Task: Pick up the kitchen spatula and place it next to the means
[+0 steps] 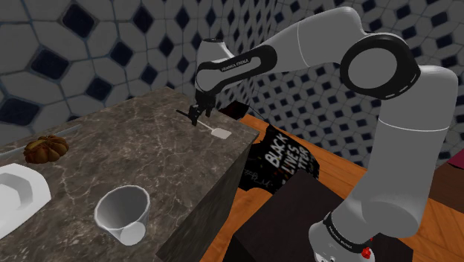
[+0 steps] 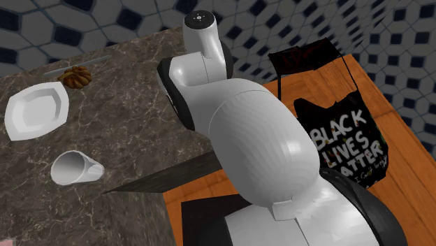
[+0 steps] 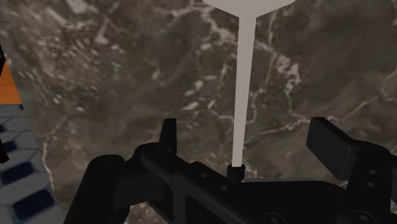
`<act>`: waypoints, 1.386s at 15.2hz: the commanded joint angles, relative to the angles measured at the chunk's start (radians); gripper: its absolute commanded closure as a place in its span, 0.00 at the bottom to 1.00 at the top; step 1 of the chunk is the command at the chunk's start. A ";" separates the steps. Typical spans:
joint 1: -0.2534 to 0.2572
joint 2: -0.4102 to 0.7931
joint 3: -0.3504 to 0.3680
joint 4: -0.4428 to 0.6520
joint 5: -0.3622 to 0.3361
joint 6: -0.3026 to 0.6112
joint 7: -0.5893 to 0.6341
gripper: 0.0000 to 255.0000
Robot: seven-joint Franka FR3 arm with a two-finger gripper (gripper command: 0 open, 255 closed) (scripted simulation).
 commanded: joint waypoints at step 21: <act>-0.001 -0.041 0.002 0.037 0.004 -0.077 -0.002 1.00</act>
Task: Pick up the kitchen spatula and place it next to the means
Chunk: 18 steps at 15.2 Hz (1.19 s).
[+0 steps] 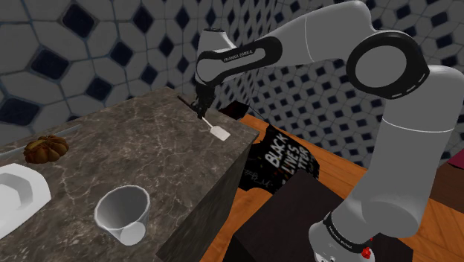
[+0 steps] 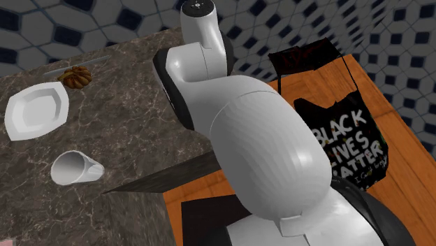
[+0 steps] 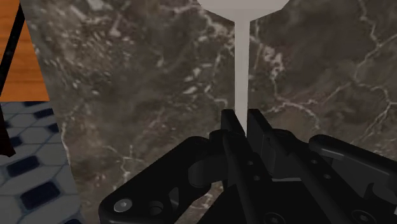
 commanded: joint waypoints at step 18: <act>0.103 -0.001 0.045 0.153 -0.026 -0.156 0.152 1.00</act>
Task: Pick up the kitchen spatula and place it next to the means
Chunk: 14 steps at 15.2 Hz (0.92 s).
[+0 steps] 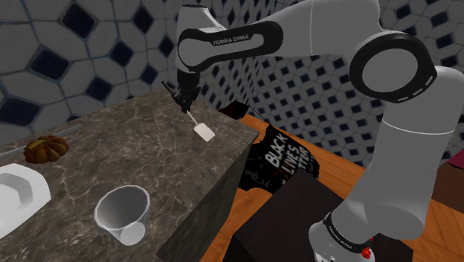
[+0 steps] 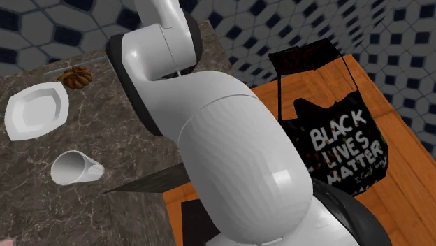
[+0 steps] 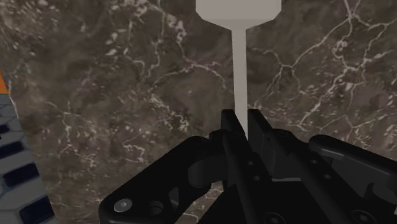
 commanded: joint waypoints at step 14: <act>0.244 0.248 0.059 0.384 -0.076 -0.146 0.297 1.00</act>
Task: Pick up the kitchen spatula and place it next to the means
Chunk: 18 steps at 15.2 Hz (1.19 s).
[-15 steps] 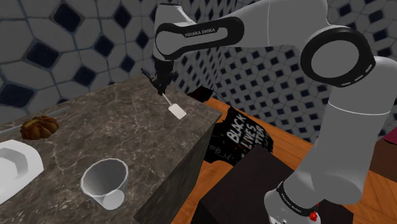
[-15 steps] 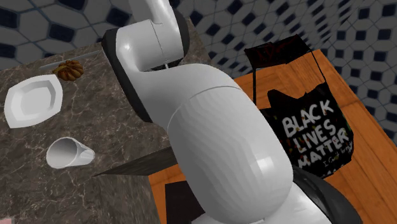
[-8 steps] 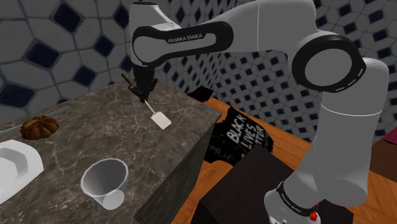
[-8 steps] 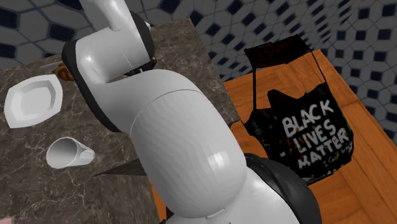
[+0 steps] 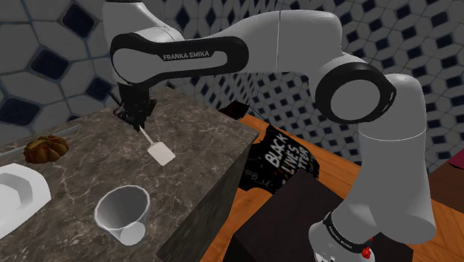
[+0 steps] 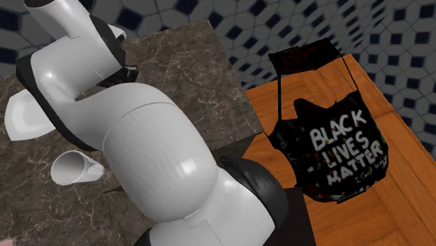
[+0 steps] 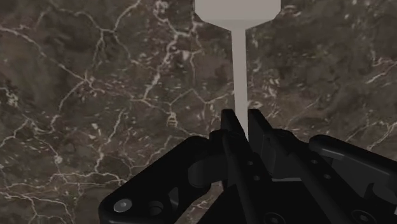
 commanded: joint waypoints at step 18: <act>0.106 0.198 0.002 0.161 -0.036 0.033 0.103 1.00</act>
